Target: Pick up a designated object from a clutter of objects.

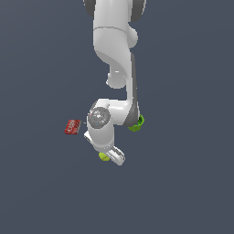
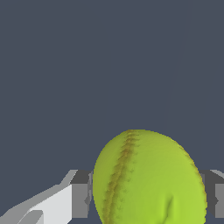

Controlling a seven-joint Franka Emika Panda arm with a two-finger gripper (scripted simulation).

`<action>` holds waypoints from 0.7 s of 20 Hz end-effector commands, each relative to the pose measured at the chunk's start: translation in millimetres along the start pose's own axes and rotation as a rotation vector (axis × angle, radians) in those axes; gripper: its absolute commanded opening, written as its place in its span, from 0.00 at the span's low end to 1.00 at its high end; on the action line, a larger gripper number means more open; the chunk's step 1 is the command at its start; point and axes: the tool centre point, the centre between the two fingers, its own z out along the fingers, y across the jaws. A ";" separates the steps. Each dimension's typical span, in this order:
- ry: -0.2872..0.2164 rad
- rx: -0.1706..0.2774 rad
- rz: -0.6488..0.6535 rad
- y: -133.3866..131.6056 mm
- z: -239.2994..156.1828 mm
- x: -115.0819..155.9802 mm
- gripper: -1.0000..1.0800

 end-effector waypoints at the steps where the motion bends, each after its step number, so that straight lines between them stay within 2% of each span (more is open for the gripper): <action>1: 0.000 -0.001 0.001 0.7 0.8 0.2 0.00; 14: 0.000 0.000 0.000 11.0 -20.9 -4.5 0.00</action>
